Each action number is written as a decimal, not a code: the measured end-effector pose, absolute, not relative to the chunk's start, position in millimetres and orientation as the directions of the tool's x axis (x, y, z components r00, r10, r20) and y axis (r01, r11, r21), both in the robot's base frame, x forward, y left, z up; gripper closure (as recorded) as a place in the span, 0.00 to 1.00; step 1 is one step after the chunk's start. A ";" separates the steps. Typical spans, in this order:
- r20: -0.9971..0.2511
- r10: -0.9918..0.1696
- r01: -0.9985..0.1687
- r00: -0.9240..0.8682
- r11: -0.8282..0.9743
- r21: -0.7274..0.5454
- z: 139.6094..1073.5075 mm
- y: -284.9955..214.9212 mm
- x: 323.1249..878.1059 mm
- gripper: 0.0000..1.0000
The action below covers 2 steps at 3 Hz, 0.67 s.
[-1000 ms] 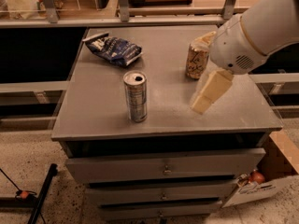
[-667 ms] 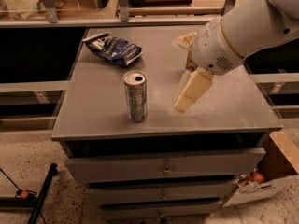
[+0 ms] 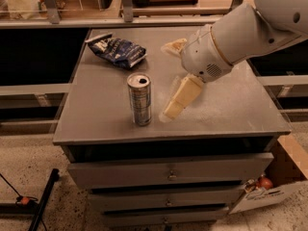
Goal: Pick redbull can
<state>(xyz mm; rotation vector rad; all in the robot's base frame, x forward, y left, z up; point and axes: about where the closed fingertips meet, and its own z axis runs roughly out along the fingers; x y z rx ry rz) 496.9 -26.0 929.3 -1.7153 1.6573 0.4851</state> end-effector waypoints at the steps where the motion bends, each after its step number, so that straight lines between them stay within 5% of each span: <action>1: -0.698 -0.707 -0.981 0.113 0.032 -0.192 923.2 -19.9 494.2 0.00; 2: -0.707 -0.699 -0.986 0.110 0.014 -0.167 917.2 -14.9 490.8 0.00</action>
Offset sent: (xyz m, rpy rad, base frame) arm -0.0081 0.0136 -0.0218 0.0302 0.0893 0.0645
